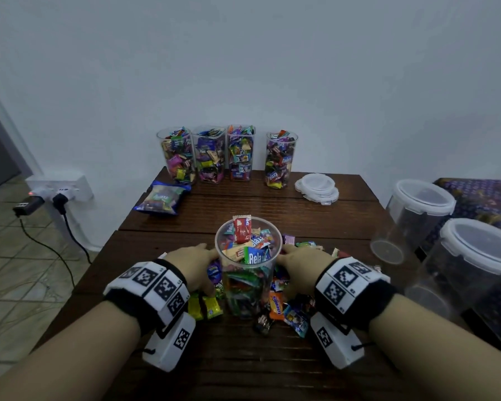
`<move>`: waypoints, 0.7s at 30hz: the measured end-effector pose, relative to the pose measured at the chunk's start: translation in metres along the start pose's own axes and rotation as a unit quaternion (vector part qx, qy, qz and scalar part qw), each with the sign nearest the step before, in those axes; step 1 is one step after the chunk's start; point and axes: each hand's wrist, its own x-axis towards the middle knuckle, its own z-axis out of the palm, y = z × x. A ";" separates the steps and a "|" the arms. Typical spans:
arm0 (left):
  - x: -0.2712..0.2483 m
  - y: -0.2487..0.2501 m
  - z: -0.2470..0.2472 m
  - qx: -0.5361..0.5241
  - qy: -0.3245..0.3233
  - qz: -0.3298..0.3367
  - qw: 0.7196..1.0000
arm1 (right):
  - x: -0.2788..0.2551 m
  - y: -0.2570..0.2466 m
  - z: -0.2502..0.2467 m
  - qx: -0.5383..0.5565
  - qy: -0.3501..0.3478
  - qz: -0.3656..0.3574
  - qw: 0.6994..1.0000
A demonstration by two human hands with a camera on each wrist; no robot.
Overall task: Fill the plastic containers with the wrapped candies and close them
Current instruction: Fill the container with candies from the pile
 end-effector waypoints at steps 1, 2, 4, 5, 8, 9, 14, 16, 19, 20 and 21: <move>-0.001 0.003 0.000 0.011 0.000 0.004 1.000 | 0.001 -0.001 0.001 -0.008 0.004 0.002 1.000; -0.002 0.004 0.000 0.018 0.003 0.007 1.000 | 0.002 -0.002 0.001 -0.009 0.012 0.004 1.000; -0.003 0.007 -0.001 0.019 0.024 0.003 1.000 | 0.003 -0.001 0.000 -0.007 0.029 0.004 1.000; -0.003 0.008 -0.001 0.016 0.038 0.003 0.999 | 0.003 -0.001 -0.001 -0.006 0.031 0.004 0.999; -0.003 0.009 -0.002 0.007 0.076 0.005 0.997 | 0.004 0.000 -0.004 -0.003 0.037 0.000 0.999; -0.002 0.009 -0.002 0.013 0.087 0.003 0.996 | 0.004 0.000 -0.004 -0.002 0.041 0.001 0.999; 0.006 -0.001 0.005 0.023 0.128 -0.003 0.991 | 0.003 0.001 -0.002 0.024 0.093 0.012 0.995; 0.006 -0.003 0.006 0.000 0.140 0.000 0.990 | 0.001 0.003 -0.005 0.038 0.104 0.018 0.994; 0.005 -0.006 0.005 -0.036 0.151 -0.002 0.988 | -0.005 0.005 -0.009 0.053 0.105 0.033 0.993; 0.004 -0.007 0.005 -0.046 0.155 -0.004 0.987 | -0.006 0.006 -0.010 0.058 0.109 0.033 0.992; 0.004 -0.008 0.004 -0.054 0.161 -0.005 0.985 | -0.008 0.007 -0.010 0.065 0.115 0.033 0.991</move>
